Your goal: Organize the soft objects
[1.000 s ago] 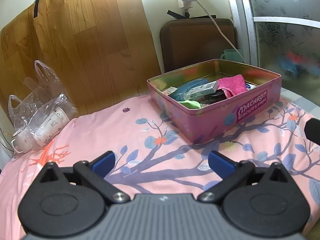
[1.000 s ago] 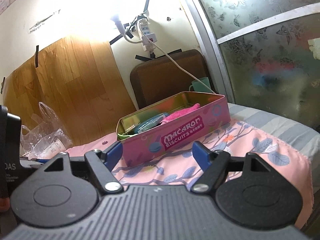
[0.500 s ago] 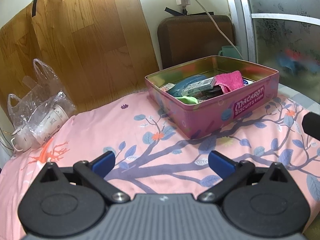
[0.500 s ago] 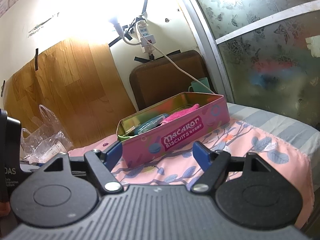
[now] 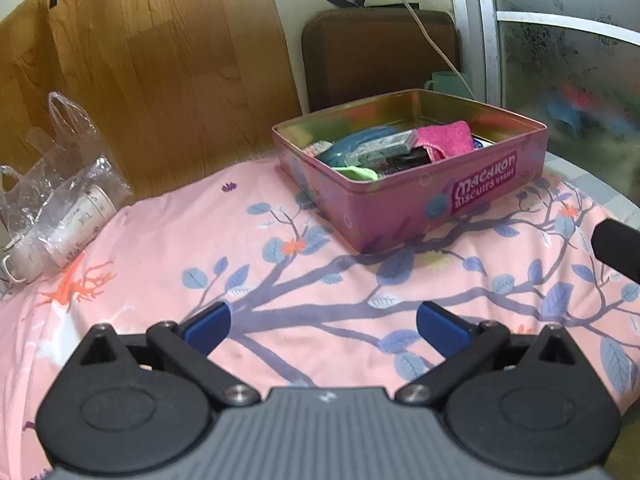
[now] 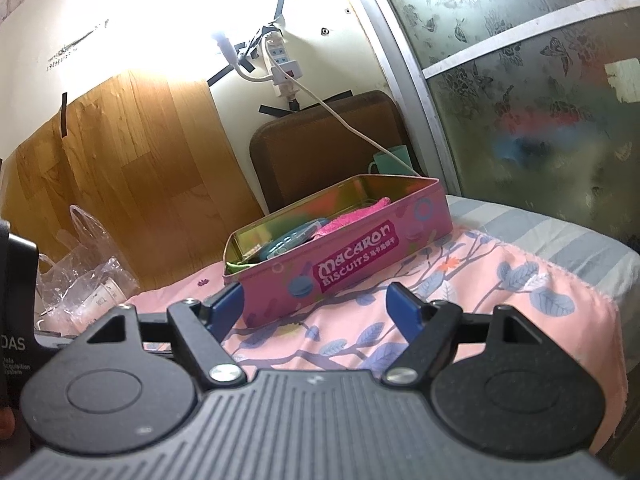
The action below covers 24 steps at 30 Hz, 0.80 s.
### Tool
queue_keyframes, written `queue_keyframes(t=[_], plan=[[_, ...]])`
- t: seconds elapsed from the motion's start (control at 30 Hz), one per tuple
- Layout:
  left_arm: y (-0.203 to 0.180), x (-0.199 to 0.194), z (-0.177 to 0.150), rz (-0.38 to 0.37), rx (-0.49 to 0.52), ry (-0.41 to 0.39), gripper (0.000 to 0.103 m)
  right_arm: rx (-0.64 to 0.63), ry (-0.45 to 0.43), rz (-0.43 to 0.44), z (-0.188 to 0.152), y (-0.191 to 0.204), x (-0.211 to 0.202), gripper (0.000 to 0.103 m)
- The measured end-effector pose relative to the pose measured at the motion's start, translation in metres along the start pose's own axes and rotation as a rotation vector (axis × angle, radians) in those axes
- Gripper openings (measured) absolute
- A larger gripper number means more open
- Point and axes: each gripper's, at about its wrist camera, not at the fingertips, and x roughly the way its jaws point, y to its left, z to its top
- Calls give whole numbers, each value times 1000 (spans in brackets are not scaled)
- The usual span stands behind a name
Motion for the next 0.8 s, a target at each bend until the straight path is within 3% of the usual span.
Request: queue_keyframes(t=[0.8], plan=[[-6, 13, -7, -8, 1, 46, 103, 5, 25, -1, -4, -3, 6, 81]])
